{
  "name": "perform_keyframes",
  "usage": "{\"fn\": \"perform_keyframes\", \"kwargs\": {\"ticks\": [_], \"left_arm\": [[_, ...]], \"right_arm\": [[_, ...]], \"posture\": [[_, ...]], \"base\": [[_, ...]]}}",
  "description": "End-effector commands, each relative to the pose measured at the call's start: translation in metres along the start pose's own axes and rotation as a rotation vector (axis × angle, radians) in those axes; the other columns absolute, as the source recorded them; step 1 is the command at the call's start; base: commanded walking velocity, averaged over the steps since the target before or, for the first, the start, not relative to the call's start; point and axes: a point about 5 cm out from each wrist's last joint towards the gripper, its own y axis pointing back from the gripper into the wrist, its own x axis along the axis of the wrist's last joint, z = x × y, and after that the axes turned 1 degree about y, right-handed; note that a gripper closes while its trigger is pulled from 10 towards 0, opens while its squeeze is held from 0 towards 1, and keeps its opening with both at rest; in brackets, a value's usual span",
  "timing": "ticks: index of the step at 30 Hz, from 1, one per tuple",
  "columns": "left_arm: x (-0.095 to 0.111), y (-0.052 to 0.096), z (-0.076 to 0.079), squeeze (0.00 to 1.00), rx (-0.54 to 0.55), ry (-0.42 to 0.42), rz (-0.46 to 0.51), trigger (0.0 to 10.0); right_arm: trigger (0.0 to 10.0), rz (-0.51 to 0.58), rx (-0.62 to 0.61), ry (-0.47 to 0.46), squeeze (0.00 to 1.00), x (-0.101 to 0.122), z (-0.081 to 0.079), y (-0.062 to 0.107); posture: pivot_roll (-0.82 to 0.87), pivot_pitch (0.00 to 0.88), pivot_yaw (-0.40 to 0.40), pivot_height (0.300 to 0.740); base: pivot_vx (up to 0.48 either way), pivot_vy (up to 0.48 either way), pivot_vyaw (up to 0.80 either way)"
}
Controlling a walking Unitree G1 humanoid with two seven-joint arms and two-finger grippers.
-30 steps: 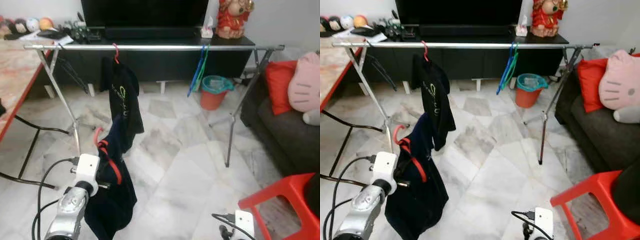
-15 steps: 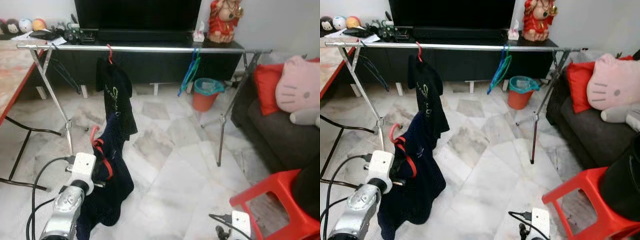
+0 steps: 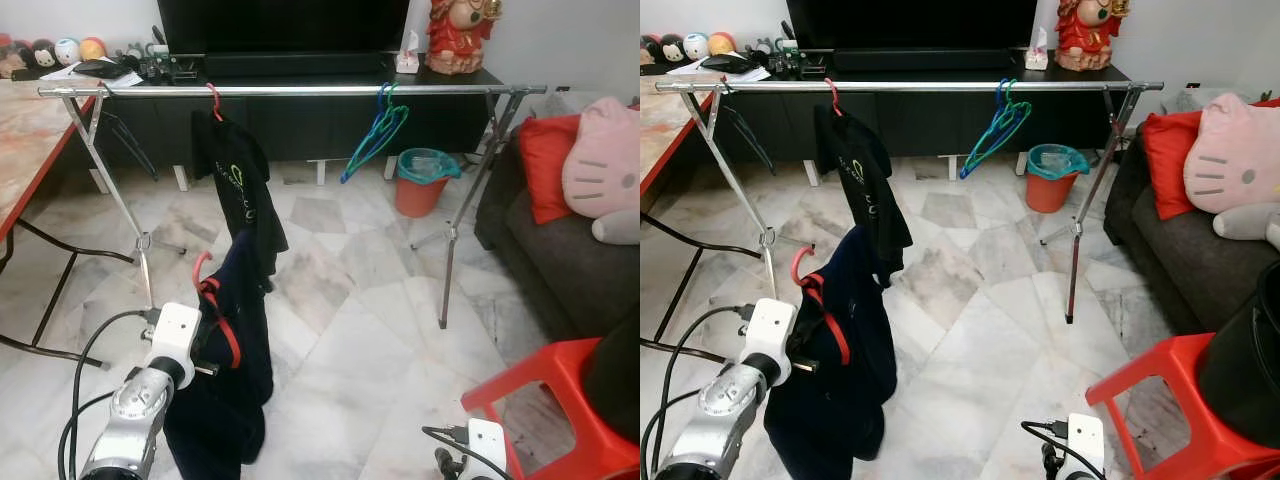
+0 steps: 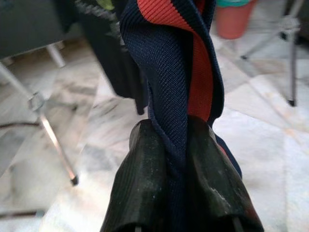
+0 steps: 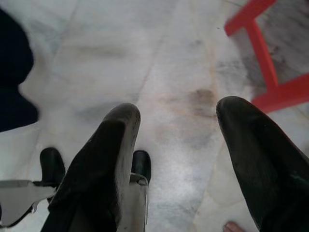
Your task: Hang hanger
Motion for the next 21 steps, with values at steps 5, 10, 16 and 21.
{"fn": "perform_keyframes", "kwargs": {"ticks": [5,10,16,21], "left_arm": [[0.032,-0.007,0.006,0.0,-0.211,-0.048,0.039,10.0],[0.04,-0.007,0.015,0.0,-0.357,-0.113,-0.003,10.0],[0.052,-0.006,0.027,0.0,-0.45,-0.149,-0.035,10.0],[0.066,-0.008,0.039,0.0,-0.499,-0.13,-0.059,10.0]], "right_arm": [[10.0,-0.03,0.109,0.232,0.0,0.006,-0.004,-0.002],[10.0,-0.036,0.151,0.367,0.0,0.01,-0.006,-0.002],[10.0,0.002,0.181,0.48,0.0,0.017,-0.007,-0.002],[10.0,0.019,0.236,0.572,0.0,0.021,-0.009,-0.002]], "posture": [[0.07,0.0,-0.035,0.74],[0.05,0.0,-0.036,0.74],[0.03,0.0,-0.048,0.74],[0.02,0.0,-0.066,0.74]], "base": [[0.0,0.0,0.0],[0.0,0.0,0.0],[0.0,0.0,0.0],[0.0,0.0,0.0]]}}
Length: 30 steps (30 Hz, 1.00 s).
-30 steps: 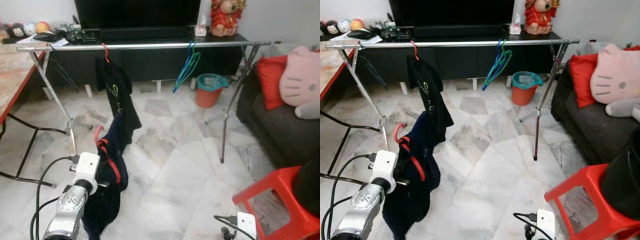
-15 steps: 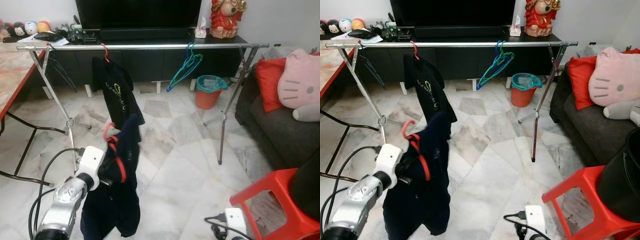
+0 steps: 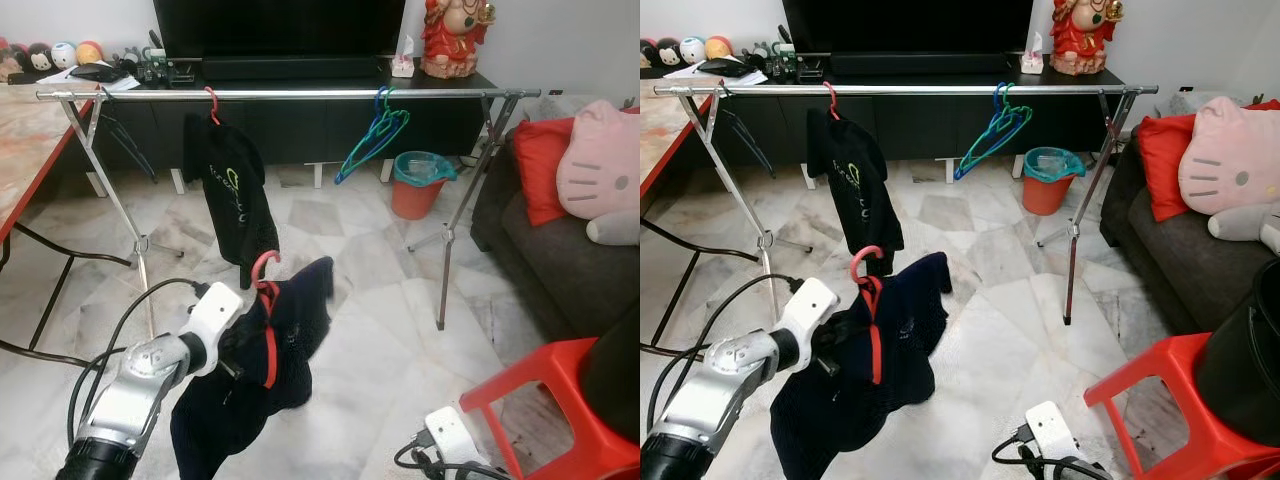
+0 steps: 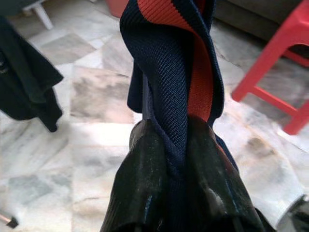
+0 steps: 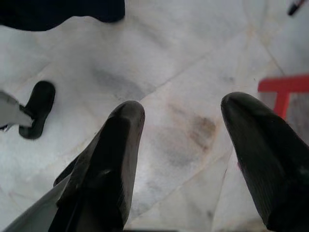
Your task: Hang hanger
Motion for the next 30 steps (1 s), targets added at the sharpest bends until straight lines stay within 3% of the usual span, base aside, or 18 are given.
{"fn": "perform_keyframes", "kwargs": {"ticks": [1,4,5,6,7,9,10,12,19,21,26,30], "left_arm": [[0.024,-0.005,0.006,0.0,-0.034,-0.016,0.048,10.0],[0.032,-0.009,0.013,0.0,-0.052,0.003,0.041,10.0],[0.036,-0.011,0.018,0.0,-0.066,0.012,0.043,10.0],[0.036,-0.011,0.018,0.0,-0.066,0.012,0.043,10.0],[0.039,-0.012,0.021,0.0,-0.072,0.021,0.048,10.0],[0.04,-0.013,0.022,0.0,-0.073,0.025,0.05,10.0],[0.042,-0.015,0.025,0.0,-0.077,0.03,0.047,10.0],[0.042,-0.016,0.029,0.0,-0.088,0.033,0.023,10.0],[0.045,-0.014,0.033,0.0,-0.114,0.026,0.002,10.0],[0.047,-0.014,0.034,0.0,-0.109,0.022,-0.008,10.0],[0.051,-0.017,0.042,0.0,-0.145,0.022,-0.036,10.0],[0.061,-0.017,0.052,0.0,-0.233,0.014,-0.033,10.0]], "right_arm": [[10.0,0.028,0.025,0.03,0.0,0.004,0.002,0.0],[10.0,0.091,0.044,0.039,0.0,0.015,0.008,0.001],[10.0,0.321,0.1,0.05,0.0,0.076,0.054,0.017],[10.0,0.321,0.1,0.05,0.0,0.076,0.054,0.017],[10.0,0.452,0.152,0.091,0.0,0.111,0.069,0.038],[10.0,0.481,0.166,0.105,0.0,0.118,0.069,0.045],[10.0,0.55,0.192,0.131,0.0,0.133,0.067,0.057],[10.0,0.611,0.188,0.124,0.0,0.143,0.067,0.062],[10.0,0.643,0.237,0.133,0.0,0.15,0.064,0.067],[10.0,0.596,0.238,0.144,0.0,0.146,0.064,0.072],[10.0,0.48,0.183,0.105,0.0,0.13,0.075,0.067],[10.0,0.533,0.283,0.127,0.0,0.142,0.062,0.071]], "posture": [[0.01,0.0,-0.072,0.74],[0.0,0.0,-0.077,0.74],[0.0,0.0,-0.081,0.74],[0.0,0.0,-0.081,0.74],[0.0,0.0,-0.083,0.74],[0.0,0.0,-0.084,0.74],[0.0,0.0,-0.088,0.74],[-0.01,0.0,-0.089,0.74],[0.0,0.0,-0.095,0.74],[0.0,0.0,-0.095,0.74],[-0.01,0.0,-0.086,0.74],[0.0,0.0,-0.085,0.74]], "base": [[0.0,0.0,0.0],[0.0,0.0,0.0],[0.0,0.0,0.0],[0.0,0.0,0.0],[0.0,0.0,0.0],[0.0,0.0,0.0],[0.0,0.0,0.0],[0.0,0.0,0.0],[0.0,0.0,0.0],[0.0,0.0,0.0],[0.0,0.0,0.0],[0.0,0.0,0.0]]}}
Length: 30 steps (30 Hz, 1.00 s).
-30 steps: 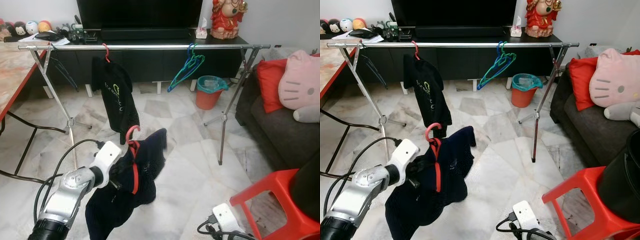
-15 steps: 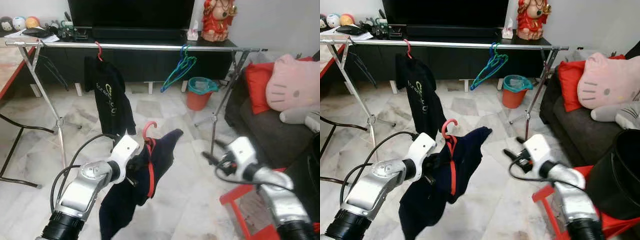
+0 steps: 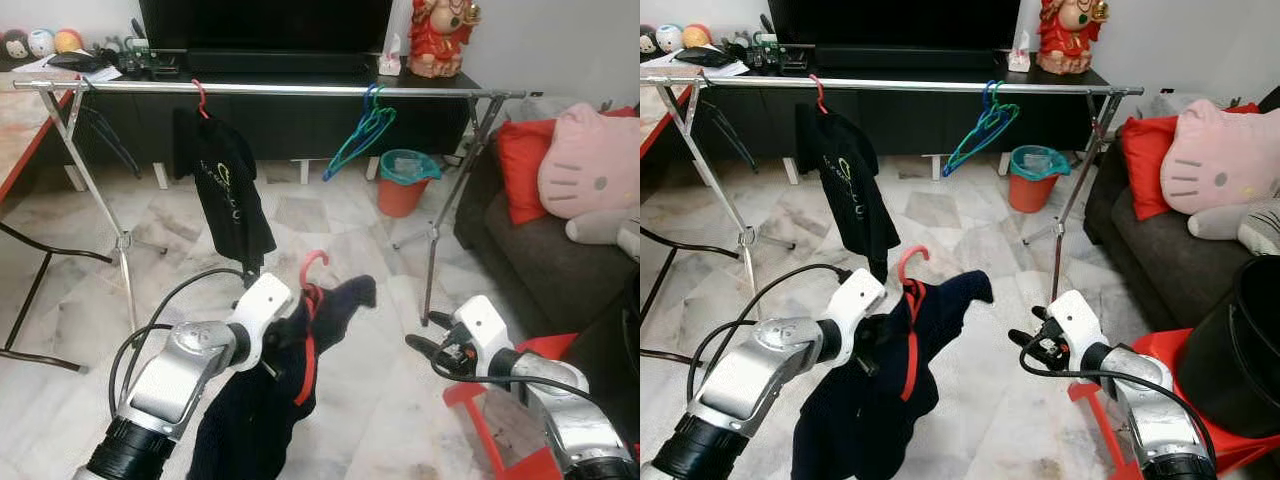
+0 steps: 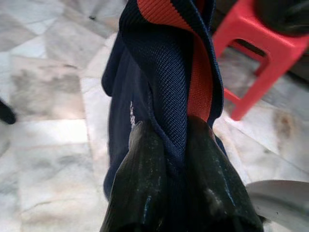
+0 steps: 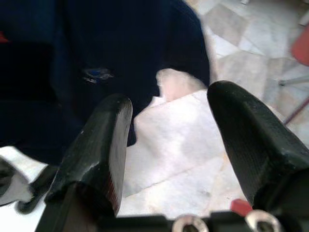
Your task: Hang hanger
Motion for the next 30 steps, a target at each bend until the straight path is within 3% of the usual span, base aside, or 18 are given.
{"fn": "perform_keyframes", "kwargs": {"ticks": [1,4,6,8,15,17,19,21,30], "left_arm": [[0.025,-0.001,0.013,0.0,-0.094,-0.057,0.07,10.0],[0.03,-0.003,0.019,0.0,-0.131,-0.084,0.086,10.0],[0.038,-0.006,0.022,0.0,-0.14,-0.098,0.114,10.0],[0.048,-0.009,0.022,0.0,-0.143,-0.068,0.164,10.0],[0.061,-0.014,0.023,0.0,-0.152,-0.053,0.208,10.0],[0.071,-0.017,0.019,0.0,-0.127,-0.015,0.243,10.0],[0.074,-0.018,0.019,0.0,-0.122,-0.006,0.252,10.0],[0.082,-0.018,0.017,0.0,-0.116,0.023,0.287,10.0],[0.095,-0.015,0.014,0.0,-0.113,0.048,0.341,10.0]], "right_arm": [[10.0,0.04,0.075,0.009,0.0,0.012,-0.011,-0.003],[10.0,0.03,0.092,0.035,0.0,0.016,-0.017,-0.004],[10.0,0.055,0.024,0.019,0.0,0.019,-0.012,0.0],[10.0,0.099,0.004,0.021,0.0,0.027,-0.011,0.005],[10.0,0.097,-0.027,0.024,0.0,0.025,-0.018,0.009],[10.0,0.112,-0.155,-0.041,0.0,0.02,-0.012,0.01],[10.0,0.118,-0.189,-0.065,0.0,0.019,-0.01,0.01],[10.0,0.161,-0.247,-0.15,0.0,0.015,-0.008,0.011],[10.0,0.209,-0.301,-0.291,0.0,0.001,-0.011,0.009]], "posture": [[0.0,0.0,-0.085,0.74],[0.0,0.0,-0.081,0.74],[0.0,0.0,-0.063,0.74],[-0.02,0.0,-0.043,0.74],[-0.04,0.0,-0.011,0.74],[-0.04,0.0,-0.004,0.74],[-0.04,0.0,-0.002,0.74],[-0.04,0.0,-0.002,0.74],[-0.03,0.0,-0.011,0.74]], "base": [[0.0,0.0,0.0],[0.0,0.0,0.0],[0.0,0.0,0.0],[0.0,0.0,0.0],[0.0,0.0,0.0],[0.0,0.0,0.0],[0.0,0.0,0.0],[0.0,0.0,0.0],[0.0,0.0,0.0]]}}
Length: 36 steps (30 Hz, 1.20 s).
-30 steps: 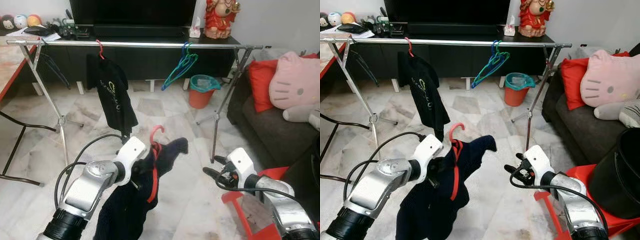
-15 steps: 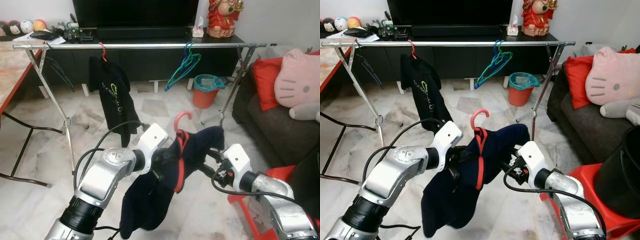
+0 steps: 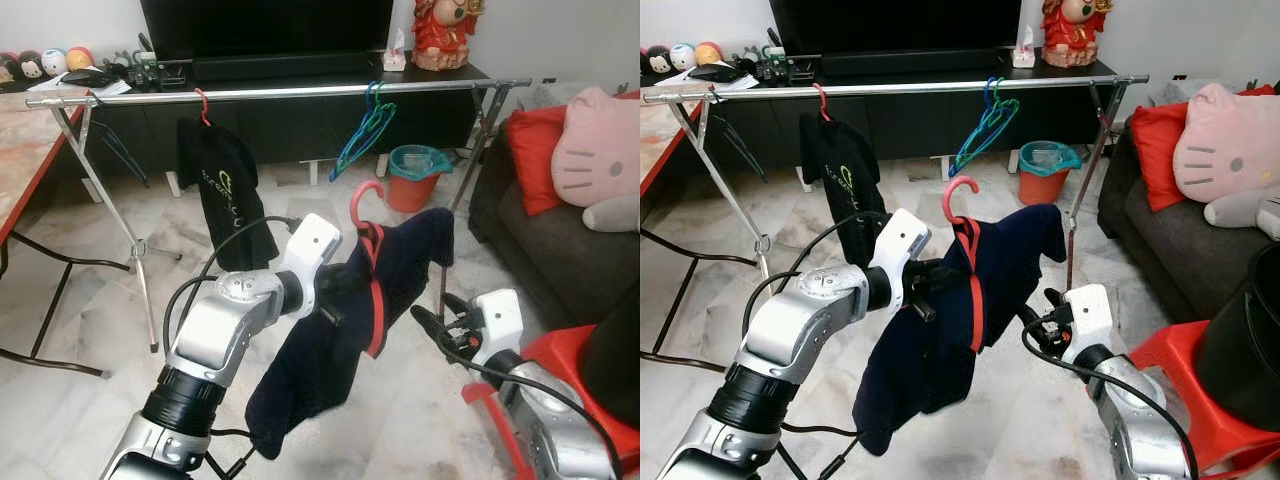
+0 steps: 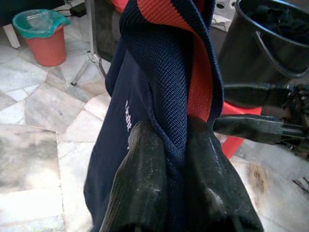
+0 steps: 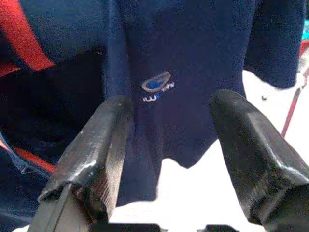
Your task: Hang hanger
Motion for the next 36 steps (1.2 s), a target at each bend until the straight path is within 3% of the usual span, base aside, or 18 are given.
{"fn": "perform_keyframes", "kwargs": {"ticks": [1,4,7,10,11,12,18,29,30,31,32,36], "left_arm": [[0.018,0.002,-0.001,0.0,-0.008,-0.008,0.06,10.0],[0.021,0.001,0.0,0.0,-0.021,-0.003,0.071,10.0],[0.027,0.0,0.005,0.0,-0.062,-0.008,0.085,10.0],[0.027,-0.002,0.008,0.0,-0.072,-0.012,0.083,10.0],[0.027,-0.002,0.008,0.0,-0.074,-0.012,0.082,10.0],[0.026,-0.004,0.011,0.0,-0.085,-0.012,0.079,10.0],[0.029,-0.009,0.027,0.0,-0.159,-0.016,0.083,10.0],[0.033,-0.01,0.037,0.0,-0.198,-0.027,0.088,10.0],[0.033,-0.01,0.037,0.0,-0.2,-0.027,0.087,10.0],[0.033,-0.01,0.038,0.0,-0.202,-0.027,0.087,10.0],[0.032,-0.009,0.038,0.0,-0.204,-0.027,0.086,10.0],[0.033,-0.009,0.039,0.0,-0.207,-0.024,0.086,10.0]], "right_arm": [[10.0,0.003,-0.034,-0.064,0.0,-0.008,0.006,0.004],[10.0,0.001,-0.014,-0.094,0.0,-0.012,0.004,0.005],[10.0,-0.038,0.129,-0.062,0.0,-0.021,-0.006,0.01],[10.0,-0.017,0.147,-0.083,0.0,-0.02,-0.005,0.011],[10.0,-0.012,0.149,-0.088,0.86,-0.02,-0.005,0.012],[10.0,-0.001,0.169,-0.093,1.0,-0.018,-0.005,0.011],[10.0,0.07,0.159,-0.066,1.0,-0.007,-0.002,0.003],[10.0,0.121,0.15,-0.038,1.0,-0.003,-0.002,-0.002],[10.0,0.122,0.14,-0.033,0.66,-0.003,-0.001,-0.003],[10.0,0.123,0.133,-0.031,0.66,-0.003,0.0,-0.003],[10.0,0.116,0.11,-0.021,0.0,-0.005,0.002,-0.004],[10.0,0.103,0.039,-0.014,0.0,-0.007,0.01,-0.005]], "posture": [[-0.02,0.0,-0.014,0.74],[-0.02,0.0,-0.015,0.74],[-0.02,0.0,-0.022,0.74],[-0.02,0.0,-0.024,0.74],[-0.02,0.0,-0.025,0.74],[-0.02,0.0,-0.025,0.74],[-0.02,0.0,-0.029,0.74],[-0.02,0.0,-0.035,0.74],[-0.02,0.0,-0.036,0.74],[-0.02,0.0,-0.036,0.74],[-0.02,0.0,-0.037,0.74],[-0.01,0.0,-0.04,0.74]], "base": [[0.0,0.0,0.0],[0.0,0.0,0.0],[0.0,0.0,0.0],[0.0,0.0,0.0],[0.0,0.0,0.0],[0.0,0.0,0.0],[0.0,0.0,0.0],[0.0,0.0,0.0],[0.0,0.0,0.0],[0.0,0.0,0.0],[0.0,0.0,0.0],[0.0,0.0,0.0]]}}
